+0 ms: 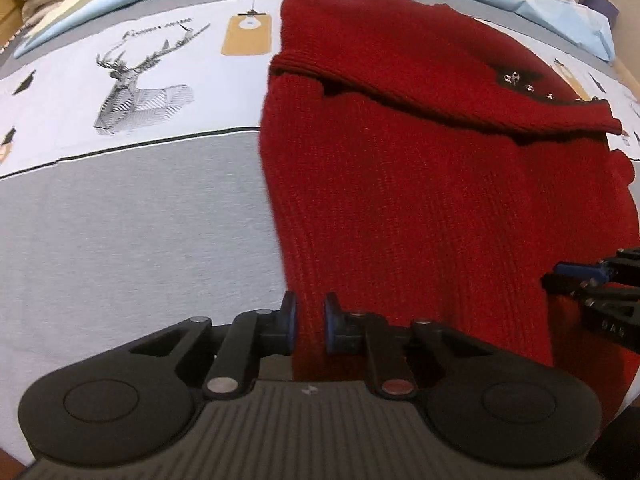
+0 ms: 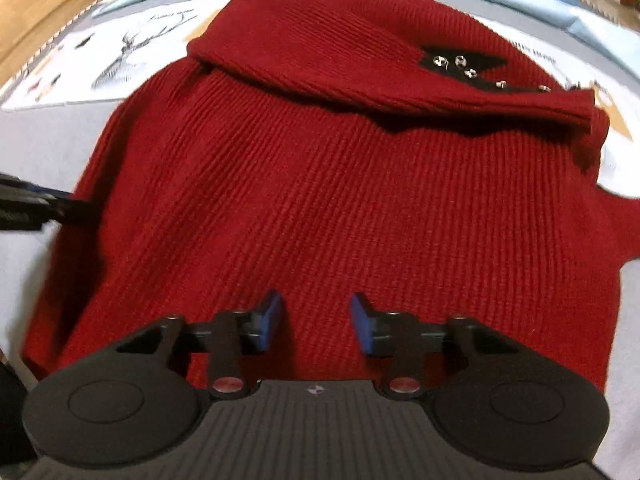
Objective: Fold small clothes
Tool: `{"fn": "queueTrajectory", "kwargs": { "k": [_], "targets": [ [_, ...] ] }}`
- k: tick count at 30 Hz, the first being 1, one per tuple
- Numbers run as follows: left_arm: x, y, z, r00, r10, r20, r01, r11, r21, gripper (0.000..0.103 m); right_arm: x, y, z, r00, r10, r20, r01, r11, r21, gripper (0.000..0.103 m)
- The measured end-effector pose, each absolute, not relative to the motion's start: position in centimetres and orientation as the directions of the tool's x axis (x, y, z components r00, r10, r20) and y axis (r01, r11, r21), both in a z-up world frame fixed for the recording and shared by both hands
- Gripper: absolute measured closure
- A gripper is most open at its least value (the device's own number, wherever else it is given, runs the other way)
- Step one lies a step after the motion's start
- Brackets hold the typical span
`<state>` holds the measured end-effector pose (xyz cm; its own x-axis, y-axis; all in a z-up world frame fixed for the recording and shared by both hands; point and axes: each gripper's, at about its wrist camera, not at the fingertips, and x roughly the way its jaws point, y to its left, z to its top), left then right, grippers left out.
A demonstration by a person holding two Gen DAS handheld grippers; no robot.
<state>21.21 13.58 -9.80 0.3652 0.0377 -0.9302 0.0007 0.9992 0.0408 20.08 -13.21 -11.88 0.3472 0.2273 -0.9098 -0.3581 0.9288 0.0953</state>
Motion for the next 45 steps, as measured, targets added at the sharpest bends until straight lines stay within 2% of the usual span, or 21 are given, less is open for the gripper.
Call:
{"fn": "queueTrajectory", "kwargs": {
  "k": [1,2,3,11,15,16,18,19,22,23,24,26,29,31,32,33,35,37,42,45],
  "targets": [
    [21.0,13.9,-9.6,0.364,0.047,-0.93,-0.01,0.999,0.046,0.091,19.9,-13.2,-11.8,0.339,0.234,-0.911,-0.367,0.925,0.101,0.09],
    [20.6,14.1,-9.3,0.366,0.052,-0.929,-0.017,0.999,0.049,0.092,20.0,-13.2,-11.8,0.329,0.244,-0.913,-0.371,0.922,0.112,0.1],
    [20.4,14.5,-9.0,0.369,0.06,-0.928,-0.025,0.998,0.055,0.092,19.8,-13.1,-11.7,0.315,0.251,-0.915,-0.379,0.917,0.122,0.103],
    [18.3,16.0,-8.4,0.31,0.122,-0.943,-0.046,0.992,0.114,0.093,19.9,-13.8,-11.7,0.23,0.208,-0.951,-0.465,0.882,0.081,0.103],
    [18.9,16.0,-7.8,0.325,0.116,-0.938,-0.099,0.991,0.088,0.09,21.2,-16.2,-10.2,0.321,0.238,-0.917,-0.355,0.928,0.116,0.102],
    [19.2,16.1,-7.0,0.357,0.098,-0.929,-0.131,0.99,0.054,0.09,21.9,-17.2,-9.6,0.369,0.256,-0.894,-0.293,0.944,0.149,0.099],
    [19.9,15.4,-5.2,0.437,0.103,-0.894,-0.132,0.99,0.05,0.086,23.0,-19.1,-8.5,0.461,0.267,-0.846,-0.156,0.963,0.219,0.082],
    [20.4,14.7,-4.1,0.493,0.107,-0.864,-0.108,0.992,0.062,0.083,23.6,-20.1,-7.8,0.511,0.269,-0.816,-0.085,0.961,0.264,0.079],
    [21.7,12.9,-2.5,0.597,0.062,-0.8,-0.057,0.998,0.034,0.08,25.4,-22.1,-6.7,0.617,0.223,-0.755,0.061,0.943,0.328,0.068],
    [21.9,12.2,-2.4,0.614,0.028,-0.788,-0.042,0.999,0.003,0.08,25.8,-22.8,-6.7,0.633,0.192,-0.75,0.108,0.938,0.33,0.059],
    [22.5,11.7,-2.2,0.623,-0.002,-0.782,-0.026,0.999,-0.024,0.078,26.3,-23.4,-7.0,0.639,0.151,-0.755,0.17,0.929,0.33,0.055],
    [23.4,10.3,-2.4,0.659,-0.077,-0.748,0.038,0.997,-0.069,0.075,27.1,-24.4,-7.6,0.641,0.141,-0.754,0.246,0.893,0.376,0.054],
    [24.8,6.9,-3.2,0.69,-0.121,-0.714,0.134,0.99,-0.039,0.075,28.7,-25.3,-8.8,0.627,0.161,-0.763,0.307,0.848,0.432,0.055],
    [25.6,4.8,-4.6,0.702,-0.146,-0.697,0.197,0.98,-0.007,0.075,29.4,-25.1,-9.3,0.641,0.154,-0.752,0.307,0.847,0.435,0.071],
    [25.9,3.6,-5.2,0.695,-0.143,-0.705,0.212,0.977,0.01,0.075,29.8,-25.1,-9.2,0.647,0.144,-0.749,0.307,0.85,0.429,0.092],
    [26.4,2.8,-5.7,0.69,-0.157,-0.706,0.227,0.974,0.006,0.074,30.0,-25.2,-9.0,0.661,0.151,-0.735,0.3,0.845,0.442,0.093],
    [26.9,1.6,-5.7,0.69,-0.219,-0.689,0.267,0.963,-0.039,0.066,29.6,-24.8,-8.1,0.699,0.192,-0.688,0.239,0.844,0.479,0.094],
    [27.3,0.4,-5.9,0.693,-0.262,-0.672,0.305,0.951,-0.056,0.05,29.6,-24.5,-7.1,0.736,0.255,-0.627,0.148,0.843,0.517,0.094],
    [28.7,-2.5,-7.1,0.706,-0.293,-0.645,0.369,0.929,-0.019,0.049,29.8,-23.8,-4.9,0.739,0.462,-0.49,-0.072,0.778,0.625,0.094],
    [29.7,-2.2,-7.4,0.711,-0.299,-0.637,0.359,0.933,-0.037,0.05,30.1,-23.4,-4.5,0.715,0.544,-0.439,-0.139,0.726,0.673,0.094]
  ]
}}
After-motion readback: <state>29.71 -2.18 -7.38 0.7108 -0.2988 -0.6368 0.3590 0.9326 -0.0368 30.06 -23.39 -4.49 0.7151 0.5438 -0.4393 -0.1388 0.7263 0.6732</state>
